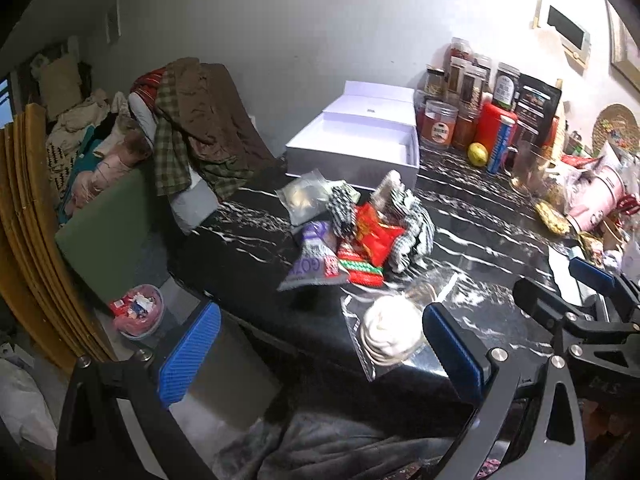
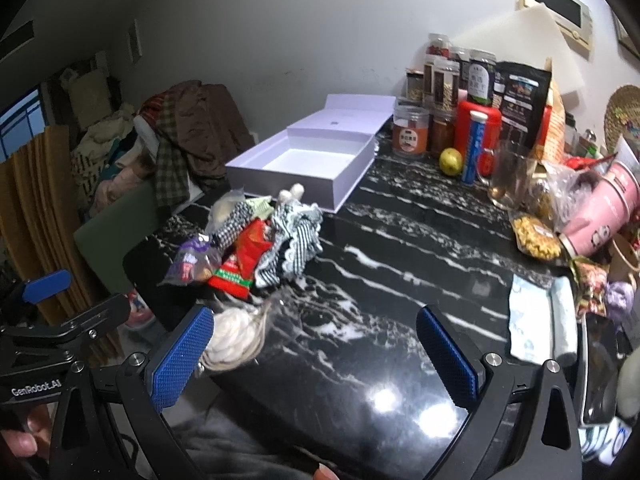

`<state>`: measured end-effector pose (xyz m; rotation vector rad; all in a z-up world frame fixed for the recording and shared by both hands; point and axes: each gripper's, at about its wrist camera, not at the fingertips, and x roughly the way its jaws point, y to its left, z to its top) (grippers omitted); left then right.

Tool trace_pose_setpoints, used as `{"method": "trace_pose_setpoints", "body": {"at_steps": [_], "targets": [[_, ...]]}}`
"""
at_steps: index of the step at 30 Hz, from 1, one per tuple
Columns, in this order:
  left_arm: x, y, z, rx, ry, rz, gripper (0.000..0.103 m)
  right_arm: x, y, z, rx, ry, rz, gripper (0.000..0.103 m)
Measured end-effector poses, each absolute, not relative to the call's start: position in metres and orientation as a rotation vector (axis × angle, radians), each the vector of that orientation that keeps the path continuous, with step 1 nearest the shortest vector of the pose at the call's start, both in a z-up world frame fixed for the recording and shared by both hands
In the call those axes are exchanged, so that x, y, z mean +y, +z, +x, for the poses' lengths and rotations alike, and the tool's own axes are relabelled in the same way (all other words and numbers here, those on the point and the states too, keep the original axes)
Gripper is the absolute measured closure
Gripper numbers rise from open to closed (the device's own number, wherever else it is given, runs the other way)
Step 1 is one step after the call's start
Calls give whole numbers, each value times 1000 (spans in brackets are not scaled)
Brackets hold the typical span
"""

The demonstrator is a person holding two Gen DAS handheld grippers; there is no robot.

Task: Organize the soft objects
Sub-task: 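Reach the left tool to the silver GOZY bag while the right tool reaches the clear bag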

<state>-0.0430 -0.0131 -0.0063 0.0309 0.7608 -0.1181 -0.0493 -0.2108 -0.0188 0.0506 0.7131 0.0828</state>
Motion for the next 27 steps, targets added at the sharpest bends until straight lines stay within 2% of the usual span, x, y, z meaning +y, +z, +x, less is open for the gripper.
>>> {"method": "trace_pose_setpoints", "body": {"at_steps": [14, 27], "targets": [[-17, -33, -49, 815, -180, 46, 0, -210, -61, -48, 811, 148, 92, 0], [20, -53, -27, 871, -141, 4, 0, -166, -91, -5, 886, 261, 63, 0]]}}
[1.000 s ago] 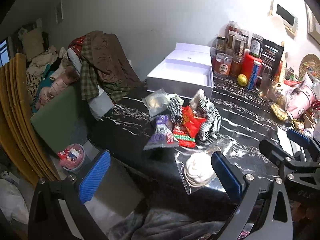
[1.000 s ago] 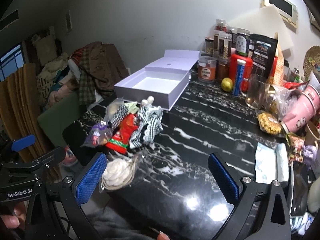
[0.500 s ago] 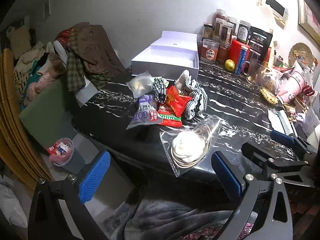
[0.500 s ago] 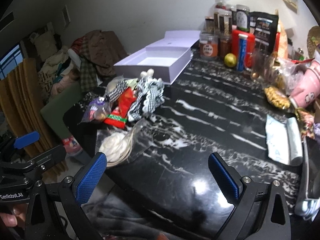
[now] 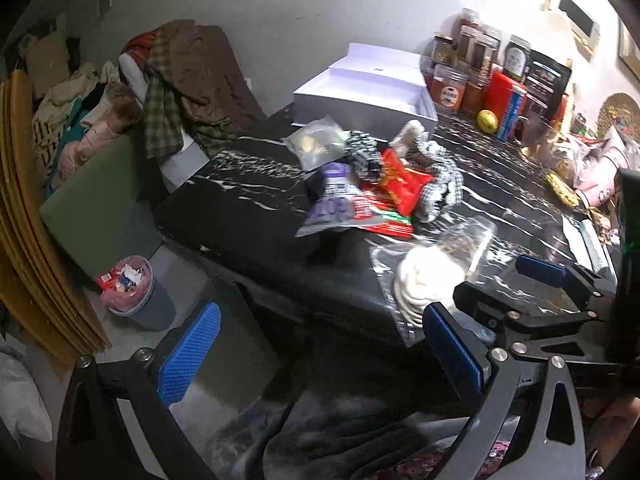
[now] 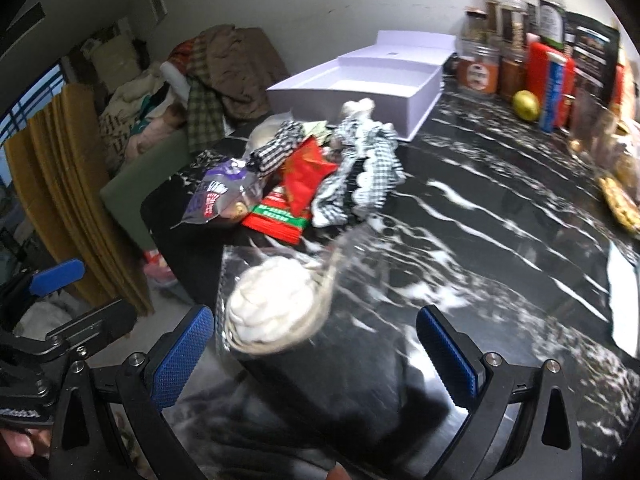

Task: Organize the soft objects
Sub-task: 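Reach the left tool to the silver GOZY bag while the right tool reaches the clear bag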

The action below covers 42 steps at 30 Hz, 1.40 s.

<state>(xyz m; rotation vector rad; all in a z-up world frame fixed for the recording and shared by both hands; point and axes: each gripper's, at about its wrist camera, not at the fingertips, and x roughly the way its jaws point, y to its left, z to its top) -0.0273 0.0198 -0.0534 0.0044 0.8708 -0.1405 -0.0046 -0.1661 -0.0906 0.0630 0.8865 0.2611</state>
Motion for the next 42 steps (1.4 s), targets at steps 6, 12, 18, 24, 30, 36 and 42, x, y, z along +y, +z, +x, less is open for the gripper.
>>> {"method": "trace_pose_setpoints", "body": {"at_steps": [6, 12, 18, 24, 30, 36, 42], "targets": [[37, -53, -9, 872, -118, -13, 0, -140, -106, 20, 928, 248, -16, 0], [43, -54, 12, 878, -132, -18, 0, -127, -113, 30, 939, 218, -99, 0], [40, -52, 31, 873, -175, -12, 0, -127, -120, 38, 966, 230, -98, 2], [31, -51, 52, 870, -220, -13, 0, -130, -115, 39, 950, 235, -120, 40], [16, -57, 75, 886, -266, -2, 0, -138, -110, 41, 955, 241, -109, 61], [8, -73, 97, 942, -303, -29, 0, -176, -100, 47, 953, 191, 2, 63], [1, -93, 113, 1008, -326, -32, 19, -205, -90, 55, 939, 116, 74, 63]]}}
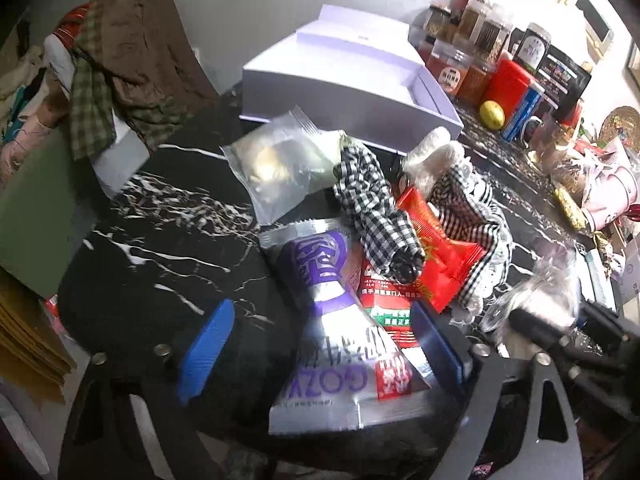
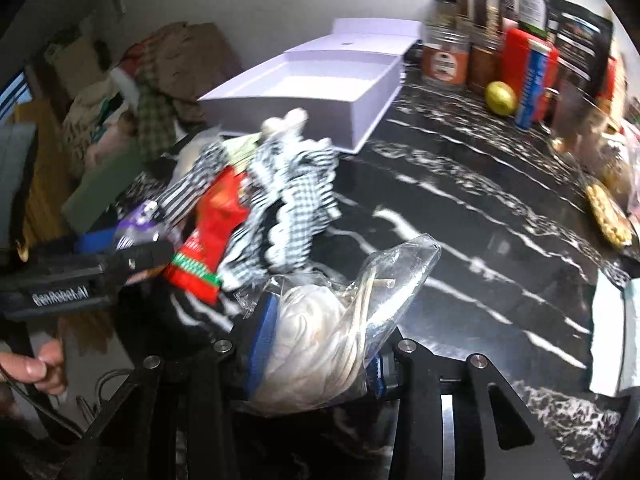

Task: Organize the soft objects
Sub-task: 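Reach the left tool to the silver GOZY bag while the right tool reaches the clear bag, then grasp the GOZY bag with the left tool while the right tool grasps the clear bag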

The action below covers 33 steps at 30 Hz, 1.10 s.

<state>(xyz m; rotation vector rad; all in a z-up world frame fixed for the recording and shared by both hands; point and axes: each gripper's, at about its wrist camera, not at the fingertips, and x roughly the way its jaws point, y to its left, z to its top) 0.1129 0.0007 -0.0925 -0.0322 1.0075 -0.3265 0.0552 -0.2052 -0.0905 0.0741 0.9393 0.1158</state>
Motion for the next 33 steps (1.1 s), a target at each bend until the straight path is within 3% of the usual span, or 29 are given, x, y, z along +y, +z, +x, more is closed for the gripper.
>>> {"method": "trace_pose_setpoints", "body": {"at_steps": [3, 7, 9, 20, 33], "targets": [[-3, -100, 118, 1030, -352, -33, 28, -211, -89, 61, 943, 101, 94, 63], [-4, -100, 118, 1010, -372, -13, 54, -214, -86, 69, 952, 100, 115, 63], [-2, -100, 120, 1009, -386, -16, 62, -215, -85, 75, 959, 105, 132, 63], [11, -90, 107, 1008, -371, -21, 65, -224, -78, 76, 948, 112, 170, 65], [1, -46, 66, 870, -302, -88, 65, -235, -53, 50, 841, 250, 136, 66]]}}
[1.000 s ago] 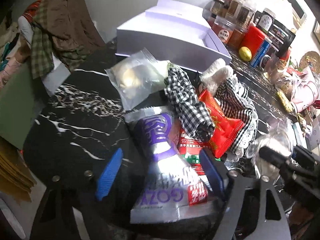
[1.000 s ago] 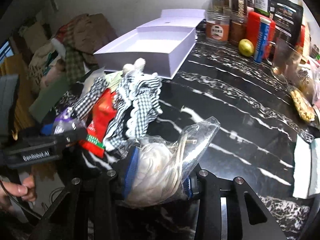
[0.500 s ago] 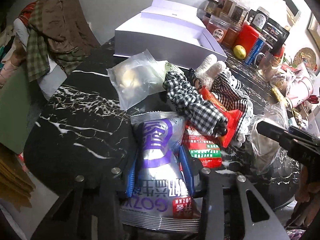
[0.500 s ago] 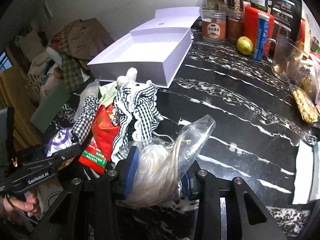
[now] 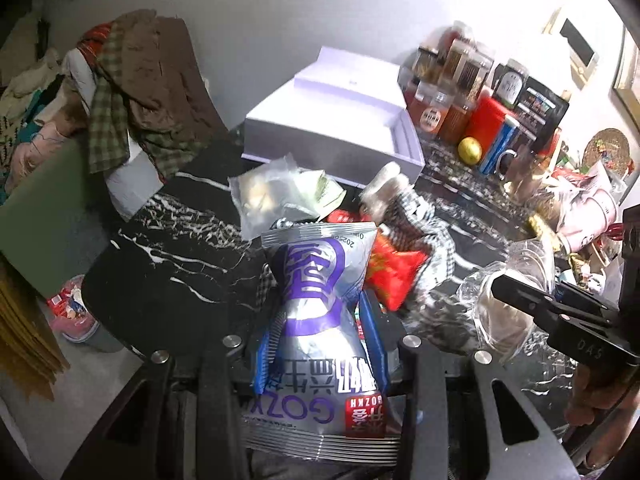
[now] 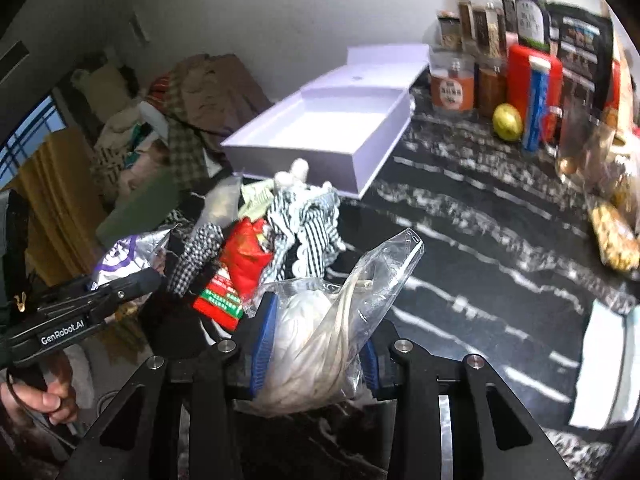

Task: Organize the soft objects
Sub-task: 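Grasp the GOZY bag with the left tool while the right tool grasps the clear bag, then carry both bags into the white box and open both tools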

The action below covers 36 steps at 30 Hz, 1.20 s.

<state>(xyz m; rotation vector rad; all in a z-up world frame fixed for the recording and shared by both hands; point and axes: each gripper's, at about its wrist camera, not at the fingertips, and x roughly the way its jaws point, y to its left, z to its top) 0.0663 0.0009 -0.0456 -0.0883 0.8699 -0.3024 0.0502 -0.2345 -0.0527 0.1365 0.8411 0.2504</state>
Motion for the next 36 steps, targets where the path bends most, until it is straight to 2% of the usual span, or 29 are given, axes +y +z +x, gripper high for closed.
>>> {"method": "trace_pose_setpoints", "body": {"at_steps": [15, 36], "targets": [[-20, 0, 76, 735, -317, -25, 65, -231, -3, 53, 697, 294, 31, 66], [-54, 45, 163, 592, -335, 38, 65, -236, 43, 137, 573, 320, -19, 66]]}}
